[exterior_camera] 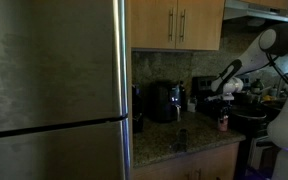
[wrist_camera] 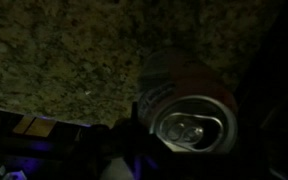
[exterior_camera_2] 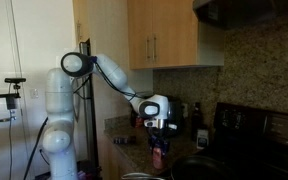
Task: Move the can to the right then back to the left of the counter
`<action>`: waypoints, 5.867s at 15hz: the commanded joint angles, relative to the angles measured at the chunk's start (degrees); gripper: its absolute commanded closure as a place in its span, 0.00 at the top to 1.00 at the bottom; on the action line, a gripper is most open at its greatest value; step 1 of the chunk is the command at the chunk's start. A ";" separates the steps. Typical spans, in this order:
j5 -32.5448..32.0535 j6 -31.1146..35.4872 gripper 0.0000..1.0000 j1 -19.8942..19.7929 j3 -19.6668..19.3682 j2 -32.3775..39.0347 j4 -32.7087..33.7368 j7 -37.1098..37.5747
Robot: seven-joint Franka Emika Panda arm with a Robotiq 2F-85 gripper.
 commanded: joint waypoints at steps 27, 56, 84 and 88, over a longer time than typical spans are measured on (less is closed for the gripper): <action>6.42 -6.61 0.70 0.07 2.28 -15.00 0.03 -21.05; 24.61 -14.45 0.70 19.71 22.93 -30.01 -4.31 -48.14; 2.52 -7.06 0.45 29.41 31.29 7.44 18.20 -33.96; 3.71 -7.36 0.70 30.46 30.14 6.87 17.27 -35.00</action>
